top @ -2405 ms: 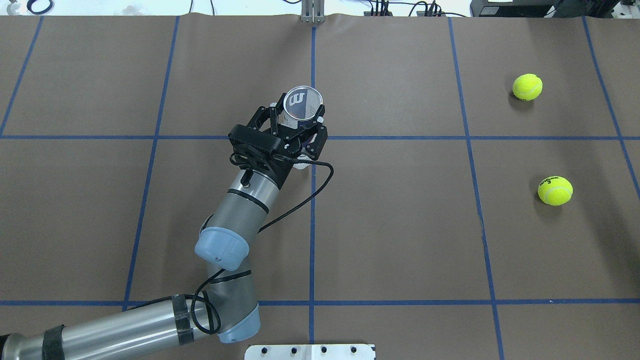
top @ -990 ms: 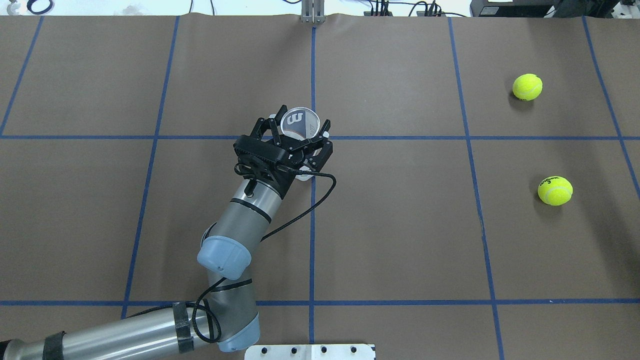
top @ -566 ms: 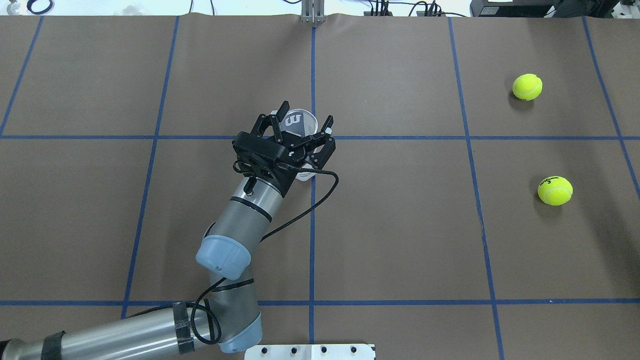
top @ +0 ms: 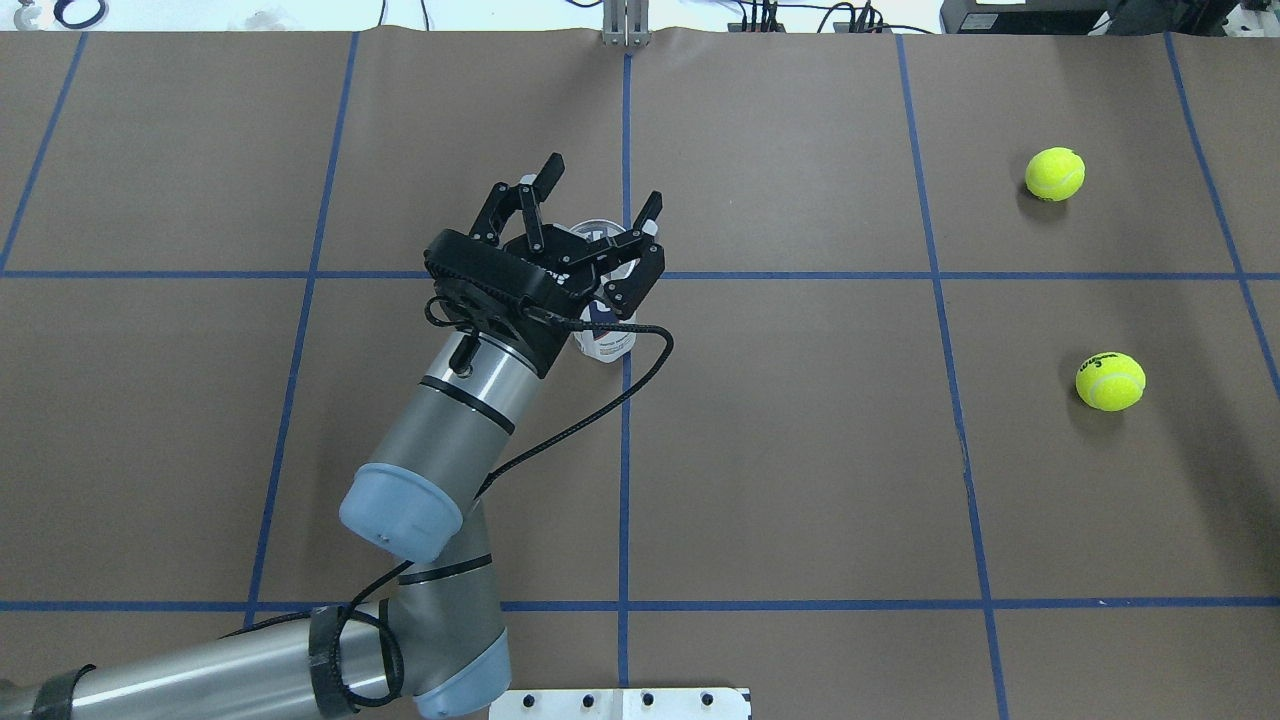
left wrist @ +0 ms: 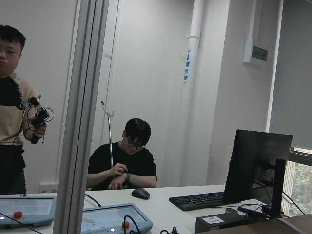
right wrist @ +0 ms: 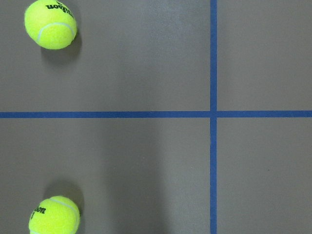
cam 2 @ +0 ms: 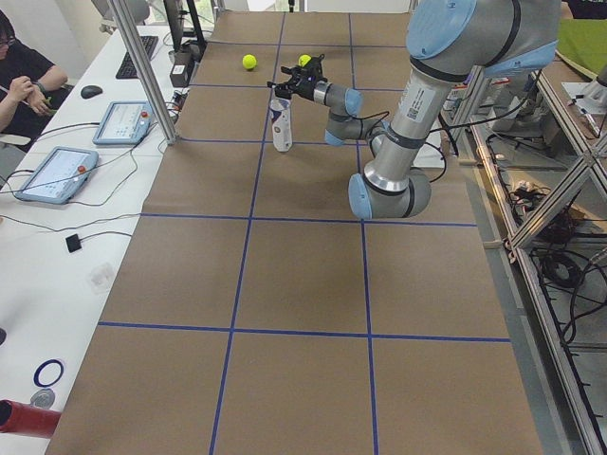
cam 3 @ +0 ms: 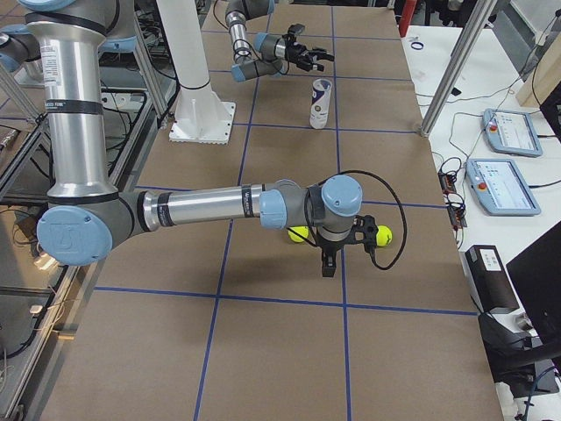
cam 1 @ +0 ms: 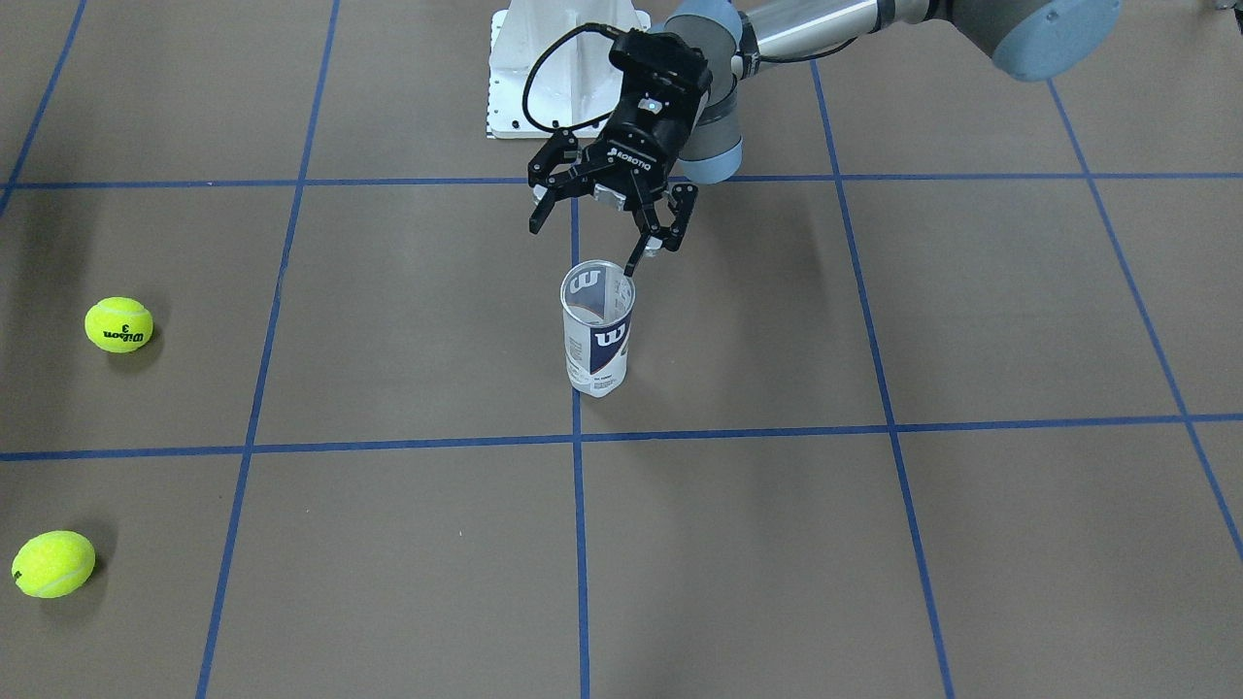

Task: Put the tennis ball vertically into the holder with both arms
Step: 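Open the left gripper and draw it back from the can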

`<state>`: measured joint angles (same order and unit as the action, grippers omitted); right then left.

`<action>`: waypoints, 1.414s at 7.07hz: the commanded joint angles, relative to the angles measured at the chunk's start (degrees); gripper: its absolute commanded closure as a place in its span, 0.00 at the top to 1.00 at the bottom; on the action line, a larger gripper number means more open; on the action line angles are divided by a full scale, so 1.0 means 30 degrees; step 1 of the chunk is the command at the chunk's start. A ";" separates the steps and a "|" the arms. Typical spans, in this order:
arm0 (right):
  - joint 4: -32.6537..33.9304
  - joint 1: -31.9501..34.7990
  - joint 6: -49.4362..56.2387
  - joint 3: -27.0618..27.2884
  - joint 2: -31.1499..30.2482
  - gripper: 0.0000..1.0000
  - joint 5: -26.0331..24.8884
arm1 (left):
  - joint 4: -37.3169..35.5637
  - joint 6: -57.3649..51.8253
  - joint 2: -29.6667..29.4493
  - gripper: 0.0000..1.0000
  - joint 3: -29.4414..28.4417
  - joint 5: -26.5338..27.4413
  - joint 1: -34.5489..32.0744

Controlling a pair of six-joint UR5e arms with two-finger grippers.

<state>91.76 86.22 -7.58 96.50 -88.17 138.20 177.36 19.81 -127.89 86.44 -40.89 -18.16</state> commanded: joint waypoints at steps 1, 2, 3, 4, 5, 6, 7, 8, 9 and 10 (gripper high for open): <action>-0.0002 0.0001 0.0006 0.0090 0.0528 1.00 0.0045 | -0.1574 -0.0423 0.2689 0.99 0.3172 -0.0809 0.0222; 0.0201 -0.0028 0.0006 -0.0055 0.1171 1.00 -0.0245 | -0.1581 0.0100 0.2726 0.99 0.3238 -0.0842 0.0280; 0.0174 -0.0029 -0.0023 -0.0144 0.1177 1.00 -0.0189 | -0.1668 0.0482 0.3132 0.99 0.3384 -0.1307 0.0571; 0.0058 -0.0029 -0.0023 -0.0145 0.1003 1.00 -0.0218 | -0.3090 0.0660 0.4615 0.99 0.4748 -0.3632 0.0777; -0.0001 -0.0029 -0.0023 -0.0145 0.0885 1.00 -0.0218 | -0.7049 0.1996 0.7008 0.99 0.7894 -0.6178 0.0663; 0.0056 -0.0319 0.0006 -0.0232 0.1000 1.00 -0.0305 | -1.1381 0.3779 0.7699 0.99 0.9695 -0.8002 0.0459; -0.0031 -0.0699 0.0035 -0.0696 0.1059 1.00 -0.0335 | -1.2961 0.5885 0.7735 0.99 0.9481 -0.8049 0.0457; -0.0002 -0.0731 -0.0284 -0.1194 0.1031 1.00 -0.0219 | -1.3006 0.7762 0.7707 0.99 0.9073 -0.8050 0.0515; -0.0002 -0.0732 -0.0461 -0.1228 0.1031 1.00 -0.0218 | -1.2978 0.9434 0.7358 0.99 0.7619 -0.7934 0.0602; -0.0002 -0.0732 -0.0898 -0.1112 0.1089 1.00 -0.0160 | -1.2919 1.1162 0.6456 0.98 0.5980 -0.7932 0.0690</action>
<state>91.76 84.08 -9.00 93.11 -85.03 137.56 138.76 46.98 -106.17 109.52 -64.71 -16.38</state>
